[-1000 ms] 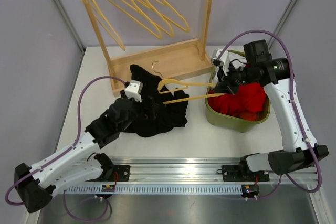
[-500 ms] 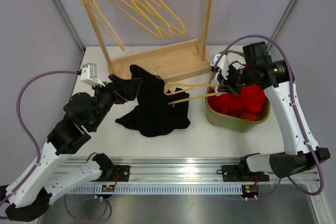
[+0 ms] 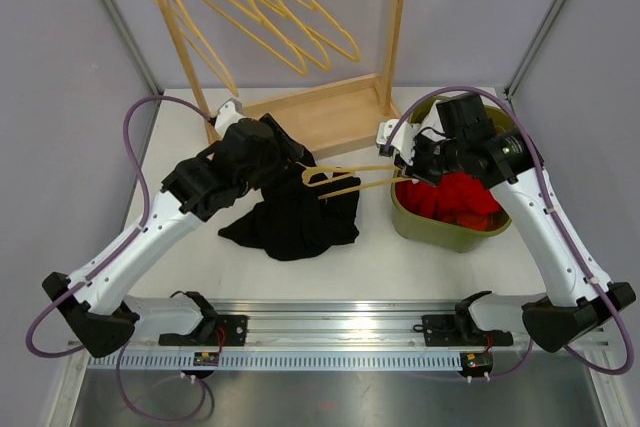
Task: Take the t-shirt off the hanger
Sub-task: Remove the tshirt from the hanger
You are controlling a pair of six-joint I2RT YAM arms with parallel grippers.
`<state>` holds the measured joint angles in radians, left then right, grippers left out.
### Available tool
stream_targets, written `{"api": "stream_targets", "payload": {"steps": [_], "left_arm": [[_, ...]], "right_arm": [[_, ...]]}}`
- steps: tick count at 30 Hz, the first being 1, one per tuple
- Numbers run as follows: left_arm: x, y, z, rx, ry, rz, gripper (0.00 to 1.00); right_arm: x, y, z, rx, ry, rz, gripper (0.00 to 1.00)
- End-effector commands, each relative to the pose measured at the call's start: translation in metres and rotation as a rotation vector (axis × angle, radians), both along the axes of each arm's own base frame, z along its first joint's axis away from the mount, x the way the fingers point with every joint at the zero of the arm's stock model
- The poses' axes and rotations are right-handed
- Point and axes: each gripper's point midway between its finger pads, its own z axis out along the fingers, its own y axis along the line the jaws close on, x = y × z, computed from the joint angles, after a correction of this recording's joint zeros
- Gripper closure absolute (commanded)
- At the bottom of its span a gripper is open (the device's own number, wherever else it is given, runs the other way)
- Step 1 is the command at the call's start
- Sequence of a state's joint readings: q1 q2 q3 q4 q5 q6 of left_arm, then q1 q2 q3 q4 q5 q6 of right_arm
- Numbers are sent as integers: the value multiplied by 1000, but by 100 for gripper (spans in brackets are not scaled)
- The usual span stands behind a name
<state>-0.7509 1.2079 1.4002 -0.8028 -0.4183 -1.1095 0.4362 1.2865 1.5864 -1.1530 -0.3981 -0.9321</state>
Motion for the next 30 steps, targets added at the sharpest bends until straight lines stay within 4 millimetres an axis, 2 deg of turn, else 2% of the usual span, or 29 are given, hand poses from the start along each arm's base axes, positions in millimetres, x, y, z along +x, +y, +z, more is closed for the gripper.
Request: {"api": "stream_targets", "payload": {"steps": [1, 4, 8, 10, 13, 14, 17, 20, 21, 22, 24, 27, 30], "left_arm": [[-1, 20, 0, 18, 23, 87, 23], [4, 24, -18, 21, 67, 101, 33], [21, 36, -28, 24, 72, 147, 42], [25, 35, -32, 4, 84, 135, 42], [29, 34, -42, 1, 110, 125, 57], [30, 35, -46, 2, 122, 132, 66], [30, 35, -51, -6, 136, 127, 77], [31, 35, -51, -14, 134, 120, 75], [31, 34, -50, -18, 134, 114, 61], [32, 34, -50, -18, 134, 110, 55], [34, 31, -50, -31, 135, 99, 52], [37, 27, -51, -45, 139, 83, 55], [39, 23, -56, -54, 158, 72, 73]], "right_arm": [[9, -4, 20, 18, -110, -37, 100], [8, -3, 19, 26, -109, -33, 100], [6, -1, 16, 31, -99, -33, 100], [4, -1, 16, 34, -98, -32, 100], [2, -2, 15, 36, -100, -34, 100], [3, -2, 14, 33, -100, -34, 100], [3, -1, 13, 36, -98, -37, 100], [3, 1, 14, 46, -96, -30, 100], [3, 2, 14, 49, -93, -28, 100], [2, 3, 14, 54, -90, -24, 100], [2, 3, 15, 58, -92, -22, 100], [1, 5, 15, 64, -86, -15, 100], [0, 5, 15, 65, -87, -16, 100]]}}
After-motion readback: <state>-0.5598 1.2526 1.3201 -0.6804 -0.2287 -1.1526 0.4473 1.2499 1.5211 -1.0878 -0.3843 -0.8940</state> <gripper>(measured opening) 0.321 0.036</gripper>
